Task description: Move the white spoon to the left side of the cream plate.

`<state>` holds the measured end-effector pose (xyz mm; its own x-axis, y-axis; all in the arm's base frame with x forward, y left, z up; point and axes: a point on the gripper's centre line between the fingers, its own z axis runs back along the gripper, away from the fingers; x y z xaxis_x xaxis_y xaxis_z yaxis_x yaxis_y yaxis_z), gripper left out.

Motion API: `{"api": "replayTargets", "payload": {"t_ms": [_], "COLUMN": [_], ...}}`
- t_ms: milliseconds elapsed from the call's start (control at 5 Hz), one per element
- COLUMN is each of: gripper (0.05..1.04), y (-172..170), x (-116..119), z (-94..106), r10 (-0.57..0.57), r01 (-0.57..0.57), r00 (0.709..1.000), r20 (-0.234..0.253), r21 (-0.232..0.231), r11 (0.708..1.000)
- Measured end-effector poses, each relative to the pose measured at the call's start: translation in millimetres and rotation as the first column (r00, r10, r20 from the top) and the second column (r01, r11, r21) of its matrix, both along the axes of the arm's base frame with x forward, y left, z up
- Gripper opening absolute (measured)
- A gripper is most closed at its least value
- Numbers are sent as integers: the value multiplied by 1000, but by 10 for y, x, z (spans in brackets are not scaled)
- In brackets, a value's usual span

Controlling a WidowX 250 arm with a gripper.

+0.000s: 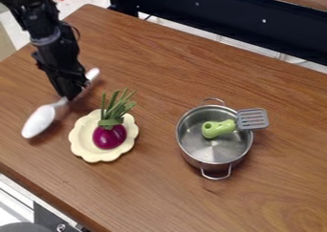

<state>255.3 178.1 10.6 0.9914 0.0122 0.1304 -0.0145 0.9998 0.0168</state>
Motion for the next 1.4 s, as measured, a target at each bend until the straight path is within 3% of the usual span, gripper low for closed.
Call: {"api": "replayTargets", "payload": {"t_ms": [400, 600, 1000, 1200, 1400], "gripper": [148, 356, 922, 1011, 1004], "y": [-74, -65, -79, -92, -197], "x": [70, 107, 168, 239, 277], "z": [-63, -46, 57, 245, 348], "r10": [128, 132, 153, 163, 163], "r01": [-130, -134, -153, -163, -162], "r00": [991, 990, 988, 985, 985], "r20": [34, 48, 26, 58, 62], "r21": [40, 43, -7, -7, -18], "r11": [991, 990, 988, 987, 987]}}
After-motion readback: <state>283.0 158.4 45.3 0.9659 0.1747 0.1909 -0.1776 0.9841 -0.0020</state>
